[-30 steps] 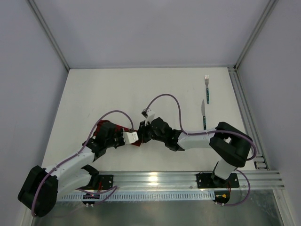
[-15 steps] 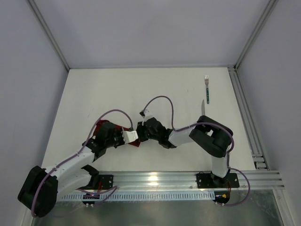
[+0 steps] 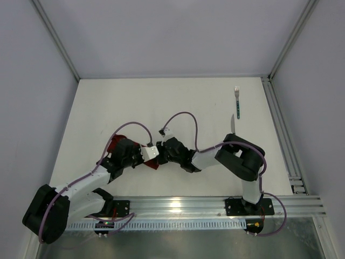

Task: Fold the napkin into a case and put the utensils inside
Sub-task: Stuff the top corner of the square-folded napkin into the folded napkin.

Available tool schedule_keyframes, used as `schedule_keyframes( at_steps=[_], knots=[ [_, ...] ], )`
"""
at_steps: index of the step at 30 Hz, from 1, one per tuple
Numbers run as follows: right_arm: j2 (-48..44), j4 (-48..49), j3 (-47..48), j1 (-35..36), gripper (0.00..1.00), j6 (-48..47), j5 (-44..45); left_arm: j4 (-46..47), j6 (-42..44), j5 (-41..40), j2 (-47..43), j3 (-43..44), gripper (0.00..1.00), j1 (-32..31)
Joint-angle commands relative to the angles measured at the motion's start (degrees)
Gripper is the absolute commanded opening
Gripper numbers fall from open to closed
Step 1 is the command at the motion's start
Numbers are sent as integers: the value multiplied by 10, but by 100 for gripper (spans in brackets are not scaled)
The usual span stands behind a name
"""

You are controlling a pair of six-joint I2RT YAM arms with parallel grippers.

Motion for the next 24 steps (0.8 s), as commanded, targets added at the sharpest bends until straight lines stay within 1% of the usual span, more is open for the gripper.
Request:
schedule_keyframes(
  at_steps=[1, 8, 10, 15, 24],
  knots=[
    [-24, 6, 5, 12, 7, 5, 13, 49, -16, -11, -1, 24, 0, 0],
    [-38, 1, -7, 15, 7, 15, 16, 52, -24, -24, 1, 26, 0, 0],
    [-59, -7, -14, 20, 7, 13, 46, 51, -23, -19, 0, 24, 0, 0],
    [-90, -38, -17, 32, 7, -5, 74, 39, -21, -8, -15, 16, 0, 0],
    [-53, -24, -1, 38, 7, 9, 67, 8, -10, 17, -32, 17, 0, 0]
  ],
)
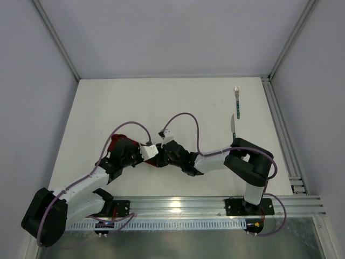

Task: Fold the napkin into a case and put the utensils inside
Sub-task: Stuff the top corner of the square-folded napkin into the folded napkin.

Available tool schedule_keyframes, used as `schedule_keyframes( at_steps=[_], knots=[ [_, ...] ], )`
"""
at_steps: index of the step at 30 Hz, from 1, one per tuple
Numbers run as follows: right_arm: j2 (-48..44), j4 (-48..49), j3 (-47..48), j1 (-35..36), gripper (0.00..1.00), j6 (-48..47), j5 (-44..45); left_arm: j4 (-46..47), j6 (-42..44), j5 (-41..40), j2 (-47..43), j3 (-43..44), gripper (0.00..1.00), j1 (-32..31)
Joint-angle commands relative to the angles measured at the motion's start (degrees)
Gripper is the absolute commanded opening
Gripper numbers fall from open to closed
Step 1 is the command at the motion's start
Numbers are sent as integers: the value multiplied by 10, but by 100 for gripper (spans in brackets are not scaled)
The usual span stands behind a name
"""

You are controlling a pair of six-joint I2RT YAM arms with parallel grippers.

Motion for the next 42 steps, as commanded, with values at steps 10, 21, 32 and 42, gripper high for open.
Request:
schedule_keyframes(
  at_steps=[10, 21, 32, 42],
  knots=[
    [-23, -7, 22, -3, 8, -32, -1, -12, 26, 27, -14, 5, 0, 0],
    [-89, 71, -58, -9, 22, 87, -6, 11, 31, 38, -17, -8, 0, 0],
    [-10, 94, -22, -32, 10, 124, 23, 19, 28, 41, -29, -19, 0, 0],
    [56, 114, -7, -32, 7, 151, 13, 67, 9, 1, -4, -23, 0, 0]
  ],
)
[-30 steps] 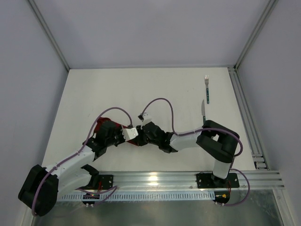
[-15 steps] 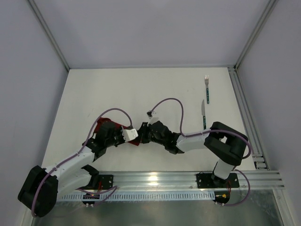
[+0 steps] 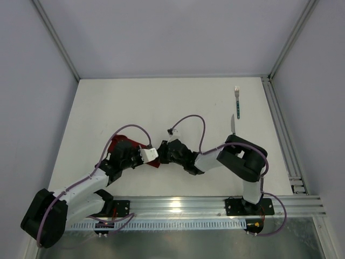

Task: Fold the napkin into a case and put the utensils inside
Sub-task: Stuff the top corner of the square-folded napkin into the folded napkin.

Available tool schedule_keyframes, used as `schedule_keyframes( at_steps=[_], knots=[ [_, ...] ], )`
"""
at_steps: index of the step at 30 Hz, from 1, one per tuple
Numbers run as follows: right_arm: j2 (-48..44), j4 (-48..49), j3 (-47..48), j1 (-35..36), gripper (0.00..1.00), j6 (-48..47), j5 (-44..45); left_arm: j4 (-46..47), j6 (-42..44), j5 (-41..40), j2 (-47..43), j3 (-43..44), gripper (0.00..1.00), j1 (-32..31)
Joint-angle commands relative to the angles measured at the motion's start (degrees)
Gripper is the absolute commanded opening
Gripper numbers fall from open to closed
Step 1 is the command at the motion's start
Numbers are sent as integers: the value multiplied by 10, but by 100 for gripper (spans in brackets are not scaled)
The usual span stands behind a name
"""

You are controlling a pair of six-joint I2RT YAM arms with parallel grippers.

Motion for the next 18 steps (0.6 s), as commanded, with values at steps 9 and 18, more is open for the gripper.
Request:
schedule_keyframes(
  at_steps=[9, 18],
  knots=[
    [37, 41, 28, 11, 6, 34, 12, 69, -36, -14, 17, 8, 0, 0],
    [47, 37, 38, 12, 6, 48, 6, 54, -58, -19, 10, 28, 0, 0]
  ],
)
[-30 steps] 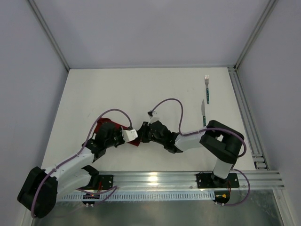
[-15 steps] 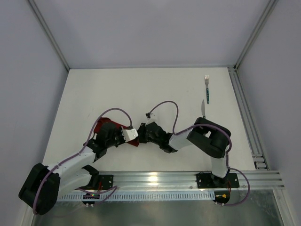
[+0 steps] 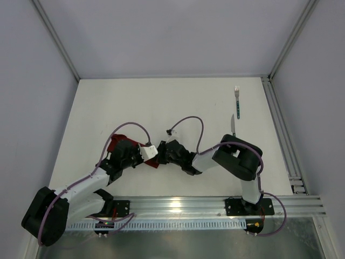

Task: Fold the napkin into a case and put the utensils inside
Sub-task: Stuff the top corner of the square-folded napkin into the folded napkin.

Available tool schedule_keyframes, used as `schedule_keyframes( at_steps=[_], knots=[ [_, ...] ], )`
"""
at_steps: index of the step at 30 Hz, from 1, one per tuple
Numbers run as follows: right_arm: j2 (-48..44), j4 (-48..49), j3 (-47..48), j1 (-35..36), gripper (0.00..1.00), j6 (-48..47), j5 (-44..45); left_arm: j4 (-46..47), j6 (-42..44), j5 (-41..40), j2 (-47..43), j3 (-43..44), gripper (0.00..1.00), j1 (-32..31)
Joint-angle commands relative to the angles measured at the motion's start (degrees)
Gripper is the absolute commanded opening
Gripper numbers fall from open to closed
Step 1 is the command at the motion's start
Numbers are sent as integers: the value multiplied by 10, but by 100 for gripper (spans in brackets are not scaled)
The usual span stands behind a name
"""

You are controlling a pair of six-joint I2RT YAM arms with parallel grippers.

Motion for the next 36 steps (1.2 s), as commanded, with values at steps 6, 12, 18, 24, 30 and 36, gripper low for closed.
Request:
schedule_keyframes(
  at_steps=[6, 12, 18, 24, 30, 36],
  knots=[
    [26, 4, 44, 8, 6, 5, 14, 19, -35, 17, -19, 41, 0, 0],
    [44, -13, 69, 3, 6, 9, 40, -1, -42, 29, -27, 53, 0, 0],
    [72, -10, 80, -11, 8, 30, 62, -19, -45, 45, -31, 57, 0, 1],
    [81, -12, 72, -12, 9, 65, 106, -28, -42, 50, -35, 59, 0, 1],
    [94, -9, 60, -11, 9, 87, 120, -55, -28, 102, -32, 64, 0, 2],
    [98, 0, 56, -4, 9, 96, 114, -85, 20, 98, 7, 48, 0, 2]
  ],
)
